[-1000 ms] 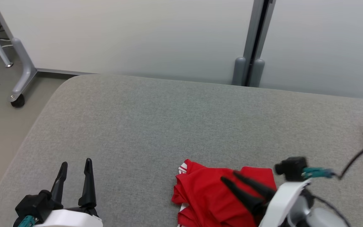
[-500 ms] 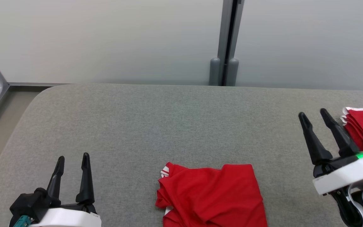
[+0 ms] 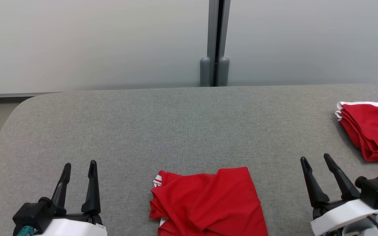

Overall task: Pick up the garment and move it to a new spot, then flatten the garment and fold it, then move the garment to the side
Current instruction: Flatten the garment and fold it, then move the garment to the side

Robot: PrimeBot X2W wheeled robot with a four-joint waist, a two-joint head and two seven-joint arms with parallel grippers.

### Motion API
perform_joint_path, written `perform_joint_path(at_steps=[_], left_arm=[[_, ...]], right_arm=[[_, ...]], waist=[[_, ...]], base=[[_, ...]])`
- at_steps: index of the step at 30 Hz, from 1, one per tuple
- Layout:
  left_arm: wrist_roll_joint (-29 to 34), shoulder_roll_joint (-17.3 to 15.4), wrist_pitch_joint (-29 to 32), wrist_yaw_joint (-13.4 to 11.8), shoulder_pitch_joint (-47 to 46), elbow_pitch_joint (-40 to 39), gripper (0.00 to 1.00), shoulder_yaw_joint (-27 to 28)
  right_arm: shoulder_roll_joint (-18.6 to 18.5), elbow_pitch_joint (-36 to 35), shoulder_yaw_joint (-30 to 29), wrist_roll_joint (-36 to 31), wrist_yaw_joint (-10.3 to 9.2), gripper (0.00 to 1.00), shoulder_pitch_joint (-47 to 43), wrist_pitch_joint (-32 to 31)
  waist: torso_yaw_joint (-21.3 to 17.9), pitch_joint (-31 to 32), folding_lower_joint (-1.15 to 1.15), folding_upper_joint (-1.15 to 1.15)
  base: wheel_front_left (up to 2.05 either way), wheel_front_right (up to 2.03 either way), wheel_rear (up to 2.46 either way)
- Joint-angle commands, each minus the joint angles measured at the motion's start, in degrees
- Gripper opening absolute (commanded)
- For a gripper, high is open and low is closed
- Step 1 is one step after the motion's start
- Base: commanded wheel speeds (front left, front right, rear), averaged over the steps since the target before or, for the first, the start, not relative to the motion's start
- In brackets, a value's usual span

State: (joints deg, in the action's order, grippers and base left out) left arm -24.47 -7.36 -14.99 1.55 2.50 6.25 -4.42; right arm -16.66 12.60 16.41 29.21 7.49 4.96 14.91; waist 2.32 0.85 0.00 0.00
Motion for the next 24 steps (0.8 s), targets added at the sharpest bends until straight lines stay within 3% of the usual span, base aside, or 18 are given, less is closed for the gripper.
perform_joint_path(at_steps=[1,19,24], left_arm=[[0.6,0.0,-0.2,0.5,0.5,0.2,1.00,0.4],[4.1,1.8,-0.2,3.1,0.1,1.5,1.00,2.9],[4.7,2.1,-0.2,3.5,0.2,1.6,1.00,2.7]], right_arm=[[0.3,0.2,-0.1,0.1,0.01,1.00,0.0,0.3],[1.4,4.0,3.2,1.0,0.01,1.00,1.1,0.2],[1.3,6.2,9.0,5.6,0.01,1.00,3.1,-5.5]], waist=[[-0.3,0.0,0.00,0.00],[0.3,0.8,0.00,0.00],[1.1,0.7,0.00,0.00]], base=[[0.00,0.00,0.00],[0.00,0.00,0.00],[0.00,0.00,0.00]])
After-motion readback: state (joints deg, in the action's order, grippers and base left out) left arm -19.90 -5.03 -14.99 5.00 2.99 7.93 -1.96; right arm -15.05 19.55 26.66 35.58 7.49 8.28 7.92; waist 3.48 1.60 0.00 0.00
